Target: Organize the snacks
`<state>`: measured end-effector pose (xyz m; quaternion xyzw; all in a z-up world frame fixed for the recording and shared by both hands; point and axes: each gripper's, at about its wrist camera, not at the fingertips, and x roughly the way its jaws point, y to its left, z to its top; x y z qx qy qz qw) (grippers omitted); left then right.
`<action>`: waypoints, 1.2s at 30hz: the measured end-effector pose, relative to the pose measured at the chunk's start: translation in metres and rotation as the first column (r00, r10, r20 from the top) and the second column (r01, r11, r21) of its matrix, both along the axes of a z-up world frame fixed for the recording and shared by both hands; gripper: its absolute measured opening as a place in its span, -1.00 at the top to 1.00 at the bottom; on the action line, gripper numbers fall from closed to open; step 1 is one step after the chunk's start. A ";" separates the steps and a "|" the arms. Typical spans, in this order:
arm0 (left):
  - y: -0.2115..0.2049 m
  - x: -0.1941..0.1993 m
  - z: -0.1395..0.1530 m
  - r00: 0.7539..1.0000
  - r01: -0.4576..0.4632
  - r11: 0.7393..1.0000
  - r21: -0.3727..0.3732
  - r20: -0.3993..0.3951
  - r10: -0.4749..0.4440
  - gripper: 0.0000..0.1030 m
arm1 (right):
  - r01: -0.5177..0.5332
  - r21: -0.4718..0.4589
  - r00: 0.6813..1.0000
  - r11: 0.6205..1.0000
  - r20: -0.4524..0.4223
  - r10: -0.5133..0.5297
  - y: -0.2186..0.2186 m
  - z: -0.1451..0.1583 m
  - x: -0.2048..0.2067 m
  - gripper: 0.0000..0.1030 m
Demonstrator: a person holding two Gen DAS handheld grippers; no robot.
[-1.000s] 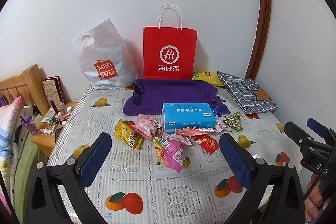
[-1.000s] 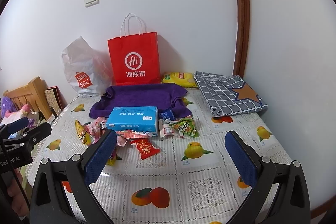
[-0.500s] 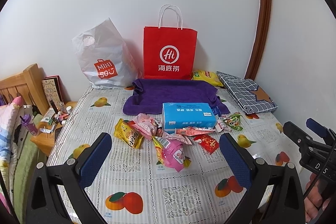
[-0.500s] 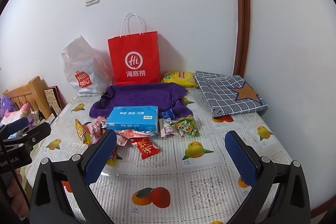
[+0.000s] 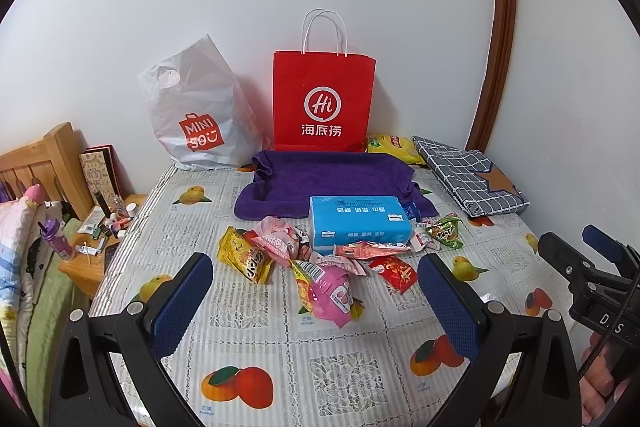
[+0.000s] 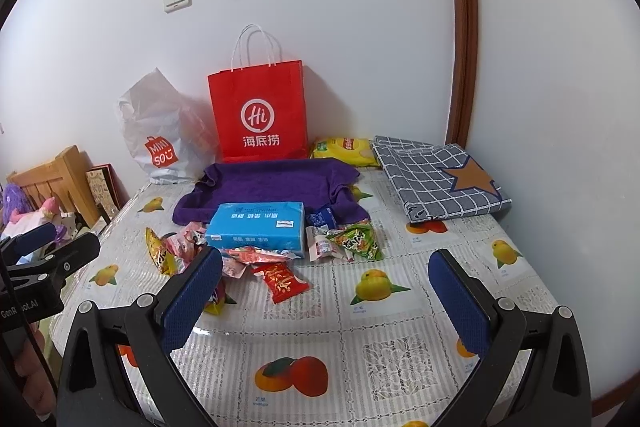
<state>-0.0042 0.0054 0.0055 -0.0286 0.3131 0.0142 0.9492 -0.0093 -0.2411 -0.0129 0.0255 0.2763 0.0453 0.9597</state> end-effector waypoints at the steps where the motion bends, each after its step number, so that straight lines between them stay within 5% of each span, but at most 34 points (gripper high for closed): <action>1: 0.000 0.000 0.000 1.000 -0.001 1.000 0.000 -0.001 0.001 -1.00 | 0.003 0.003 1.000 1.000 -0.002 -0.003 0.000 0.000 0.000 -0.98; 15: -0.002 0.015 -0.015 1.000 -0.008 0.999 0.045 -0.029 0.009 -1.00 | -0.012 0.013 1.000 1.000 -0.028 0.013 0.000 -0.016 0.020 -0.98; 22: 0.005 0.039 -0.038 0.997 0.004 0.998 0.063 -0.083 0.002 -1.00 | 0.041 -0.057 0.998 0.998 -0.053 -0.044 -0.001 -0.041 0.051 -0.99; 25: 0.013 0.049 -0.051 0.997 0.009 0.999 0.050 -0.080 -0.005 -1.00 | -0.025 -0.035 0.998 0.999 -0.054 0.023 -0.004 -0.055 0.066 -0.99; 36: 0.044 0.087 -0.084 0.985 0.003 0.998 0.057 -0.172 0.007 -0.99 | -0.137 0.073 0.957 0.988 -0.249 0.152 0.026 -0.129 0.133 -0.74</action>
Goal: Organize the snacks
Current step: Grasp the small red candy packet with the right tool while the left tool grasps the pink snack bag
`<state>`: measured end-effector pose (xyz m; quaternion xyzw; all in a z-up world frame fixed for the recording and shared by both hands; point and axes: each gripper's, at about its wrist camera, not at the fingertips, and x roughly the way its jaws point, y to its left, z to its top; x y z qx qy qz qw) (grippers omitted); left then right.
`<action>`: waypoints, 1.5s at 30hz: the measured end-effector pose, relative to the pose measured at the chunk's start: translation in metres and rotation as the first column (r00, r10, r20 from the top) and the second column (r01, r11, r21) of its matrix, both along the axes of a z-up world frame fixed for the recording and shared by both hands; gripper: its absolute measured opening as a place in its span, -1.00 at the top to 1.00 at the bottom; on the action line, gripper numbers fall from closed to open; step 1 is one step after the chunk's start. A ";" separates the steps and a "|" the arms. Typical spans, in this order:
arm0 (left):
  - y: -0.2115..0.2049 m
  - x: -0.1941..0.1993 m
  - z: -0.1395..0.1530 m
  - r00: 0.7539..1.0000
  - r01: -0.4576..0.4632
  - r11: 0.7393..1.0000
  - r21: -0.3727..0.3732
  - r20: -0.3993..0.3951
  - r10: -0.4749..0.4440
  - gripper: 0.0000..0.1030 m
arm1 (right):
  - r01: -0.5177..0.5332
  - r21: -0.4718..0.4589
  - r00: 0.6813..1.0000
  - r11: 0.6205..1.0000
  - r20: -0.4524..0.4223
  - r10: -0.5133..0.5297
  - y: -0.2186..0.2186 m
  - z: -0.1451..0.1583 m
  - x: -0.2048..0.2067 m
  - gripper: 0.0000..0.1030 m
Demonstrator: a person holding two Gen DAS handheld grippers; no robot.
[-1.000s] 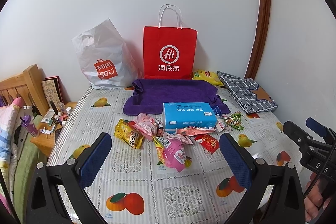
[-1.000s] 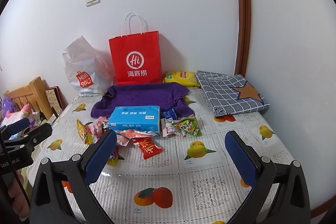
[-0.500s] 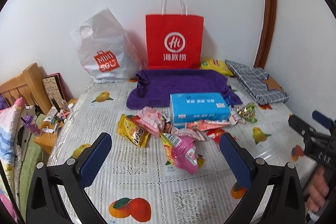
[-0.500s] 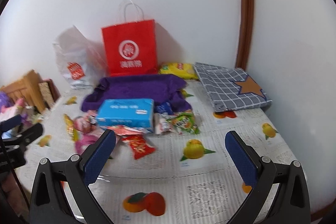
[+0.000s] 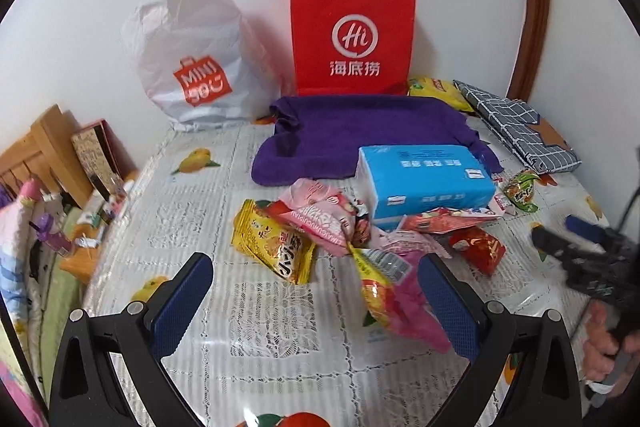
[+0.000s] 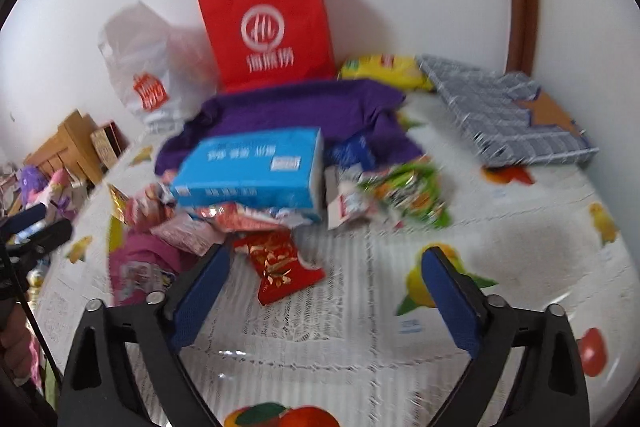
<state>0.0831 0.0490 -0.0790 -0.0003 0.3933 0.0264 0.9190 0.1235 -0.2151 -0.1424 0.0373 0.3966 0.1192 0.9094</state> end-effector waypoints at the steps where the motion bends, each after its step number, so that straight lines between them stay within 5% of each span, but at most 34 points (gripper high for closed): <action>1: 0.004 0.002 -0.001 1.000 0.009 1.000 -0.021 0.005 -0.009 -0.99 | -0.023 -0.005 1.000 1.000 -0.013 0.023 0.006 -0.006 0.004 -0.64; 7: 0.024 0.007 -0.008 1.000 0.009 0.995 -0.097 0.022 -0.006 -0.99 | -0.120 0.009 0.991 0.993 -0.066 0.121 0.030 -0.029 0.025 -0.32; 11: 0.029 0.008 -0.008 1.000 0.014 0.993 -0.115 0.023 -0.011 -0.97 | -0.154 0.021 0.983 0.988 -0.102 0.155 0.040 -0.041 0.037 -0.30; 17: 0.024 0.013 -0.014 0.999 0.033 0.990 -0.139 -0.026 -0.037 -0.97 | -0.160 -0.056 0.984 0.985 -0.093 0.155 0.053 -0.054 0.043 -0.09; 19: 0.017 0.014 -0.015 0.998 0.057 0.987 -0.152 -0.026 -0.062 -0.97 | -0.164 -0.074 0.983 0.984 -0.089 0.158 0.052 -0.052 0.042 0.25; 32: -0.039 0.044 -0.049 0.982 0.054 0.986 -0.161 -0.170 -0.081 -0.97 | -0.067 -0.051 0.997 0.996 -0.043 0.064 -0.022 -0.036 0.000 0.25; 35: -0.044 0.048 -0.057 0.974 0.047 0.985 -0.168 -0.210 -0.082 -0.80 | -0.049 -0.042 0.998 0.998 -0.035 0.047 -0.032 -0.033 -0.004 0.25; 39: -0.046 0.049 -0.065 0.961 0.043 0.985 -0.167 -0.262 -0.086 -0.17 | -0.042 -0.021 0.999 0.999 -0.019 0.042 -0.037 -0.029 -0.010 0.25; 45: -0.037 0.037 -0.059 0.963 0.048 0.979 -0.198 -0.249 -0.098 -0.11 | -0.037 -0.023 0.999 0.999 -0.016 0.037 -0.034 -0.026 -0.016 0.26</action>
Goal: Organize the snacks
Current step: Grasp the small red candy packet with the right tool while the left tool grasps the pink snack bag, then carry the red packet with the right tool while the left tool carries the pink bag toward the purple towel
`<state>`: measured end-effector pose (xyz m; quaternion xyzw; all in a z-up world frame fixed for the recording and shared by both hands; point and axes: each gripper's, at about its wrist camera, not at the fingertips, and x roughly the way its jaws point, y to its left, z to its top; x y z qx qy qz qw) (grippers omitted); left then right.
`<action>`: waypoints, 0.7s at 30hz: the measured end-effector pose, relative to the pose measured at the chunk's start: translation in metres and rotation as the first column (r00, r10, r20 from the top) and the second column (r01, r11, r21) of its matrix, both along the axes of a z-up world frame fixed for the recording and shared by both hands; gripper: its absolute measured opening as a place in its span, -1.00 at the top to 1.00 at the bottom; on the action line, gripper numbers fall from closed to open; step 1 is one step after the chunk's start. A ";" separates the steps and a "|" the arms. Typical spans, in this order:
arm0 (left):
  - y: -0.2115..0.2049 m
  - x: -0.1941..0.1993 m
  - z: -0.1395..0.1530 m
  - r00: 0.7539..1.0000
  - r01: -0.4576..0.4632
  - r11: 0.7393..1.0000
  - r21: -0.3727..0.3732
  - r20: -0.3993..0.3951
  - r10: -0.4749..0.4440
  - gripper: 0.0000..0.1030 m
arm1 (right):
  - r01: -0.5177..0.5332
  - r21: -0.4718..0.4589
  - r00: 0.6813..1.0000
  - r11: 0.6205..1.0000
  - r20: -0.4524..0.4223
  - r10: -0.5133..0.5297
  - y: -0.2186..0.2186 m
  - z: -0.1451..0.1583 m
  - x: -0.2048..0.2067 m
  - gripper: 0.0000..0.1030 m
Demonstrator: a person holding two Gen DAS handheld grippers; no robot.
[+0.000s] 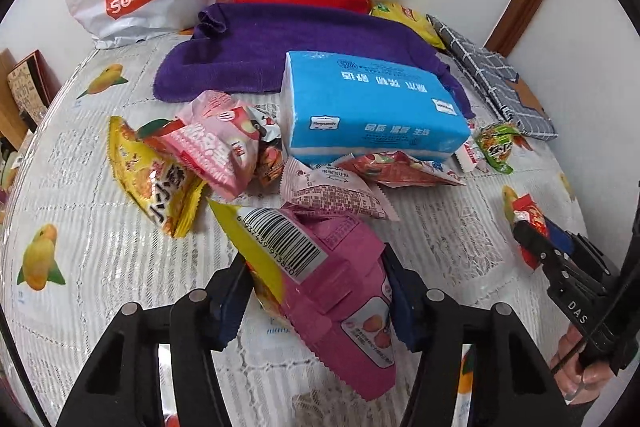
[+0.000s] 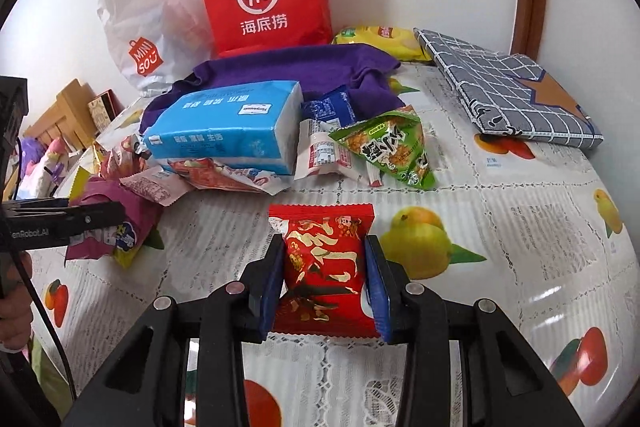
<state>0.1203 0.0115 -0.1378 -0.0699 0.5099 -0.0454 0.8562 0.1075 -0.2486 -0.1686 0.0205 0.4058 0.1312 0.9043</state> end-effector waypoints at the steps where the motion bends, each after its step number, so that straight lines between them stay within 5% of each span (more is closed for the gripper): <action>1: 0.002 -0.004 0.003 1.000 -0.002 1.000 -0.003 0.006 0.002 -0.11 | 0.002 0.002 1.000 1.000 0.003 -0.002 0.000 0.002 -0.001 0.26; 9: 0.007 -0.022 0.033 0.997 0.030 0.999 -0.012 0.065 -0.029 -0.11 | -0.004 0.014 0.998 1.000 0.066 0.003 0.010 0.031 -0.010 0.25; 21: 0.004 -0.022 0.068 0.985 0.081 0.996 -0.032 0.154 -0.075 -0.11 | -0.058 -0.123 0.988 0.991 0.134 0.075 0.026 0.076 -0.002 0.26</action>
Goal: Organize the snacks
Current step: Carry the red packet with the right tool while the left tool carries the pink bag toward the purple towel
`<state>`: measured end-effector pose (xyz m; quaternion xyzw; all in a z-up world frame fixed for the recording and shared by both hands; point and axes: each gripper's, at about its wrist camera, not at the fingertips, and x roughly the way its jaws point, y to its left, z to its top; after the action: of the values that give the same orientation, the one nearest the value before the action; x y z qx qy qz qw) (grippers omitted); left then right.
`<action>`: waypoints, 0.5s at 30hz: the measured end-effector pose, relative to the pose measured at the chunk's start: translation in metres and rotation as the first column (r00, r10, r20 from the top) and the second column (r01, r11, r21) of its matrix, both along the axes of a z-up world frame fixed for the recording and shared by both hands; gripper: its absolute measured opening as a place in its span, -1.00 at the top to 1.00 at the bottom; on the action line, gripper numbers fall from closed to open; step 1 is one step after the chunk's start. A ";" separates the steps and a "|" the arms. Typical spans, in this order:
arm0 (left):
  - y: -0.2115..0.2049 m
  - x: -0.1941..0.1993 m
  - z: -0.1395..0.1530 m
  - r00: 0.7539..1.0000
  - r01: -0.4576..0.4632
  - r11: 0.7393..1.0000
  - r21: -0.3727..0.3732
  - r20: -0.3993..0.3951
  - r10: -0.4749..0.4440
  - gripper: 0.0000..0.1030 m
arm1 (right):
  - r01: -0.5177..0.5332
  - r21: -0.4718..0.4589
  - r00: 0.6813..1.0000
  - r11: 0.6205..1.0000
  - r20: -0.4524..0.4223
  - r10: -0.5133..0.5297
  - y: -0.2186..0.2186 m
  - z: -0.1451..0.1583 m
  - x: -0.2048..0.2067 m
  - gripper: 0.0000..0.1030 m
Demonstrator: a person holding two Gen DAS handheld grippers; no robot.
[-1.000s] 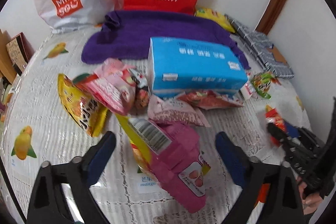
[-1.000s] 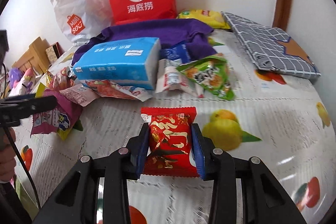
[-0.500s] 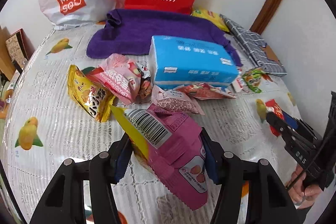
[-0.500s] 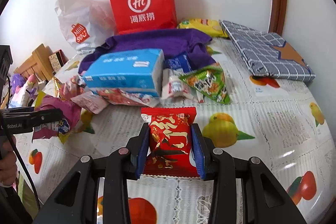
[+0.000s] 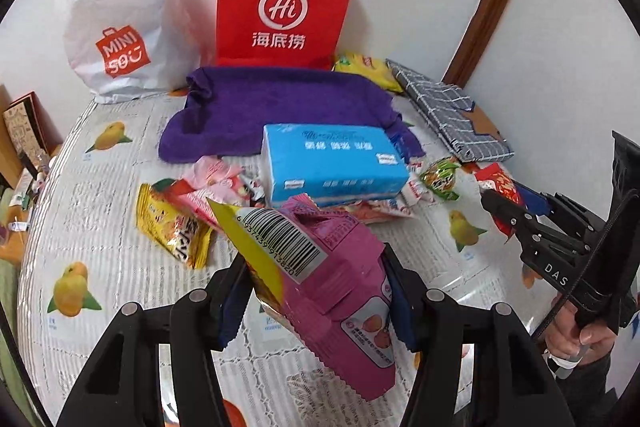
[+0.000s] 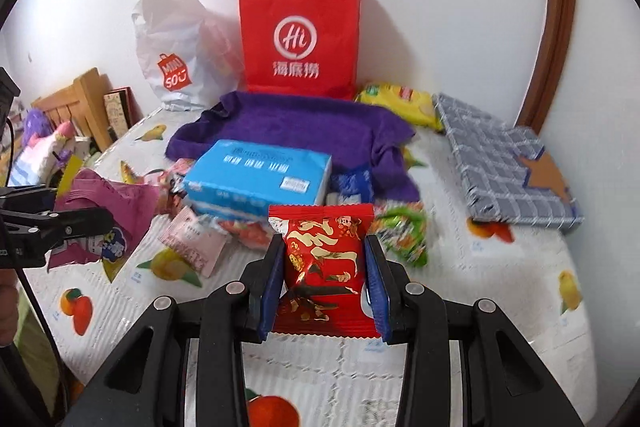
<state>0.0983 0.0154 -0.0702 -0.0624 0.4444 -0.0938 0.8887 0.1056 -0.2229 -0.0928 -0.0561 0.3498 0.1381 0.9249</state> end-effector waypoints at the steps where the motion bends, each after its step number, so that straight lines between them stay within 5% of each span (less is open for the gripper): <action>1: 0.000 0.003 0.003 1.000 0.000 1.000 0.000 0.006 0.000 -0.11 | 0.009 0.006 1.000 1.000 0.001 -0.009 0.000 0.003 0.002 0.26; 15: 0.005 0.057 0.041 0.998 -0.003 1.000 -0.003 0.069 0.003 -0.11 | 0.055 0.086 0.997 0.995 0.050 -0.060 0.025 0.046 0.057 0.26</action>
<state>0.1552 0.0200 -0.0297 -0.0609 0.4131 -0.0951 0.9036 0.1623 -0.1980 -0.0467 -0.0103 0.3206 0.1246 0.9389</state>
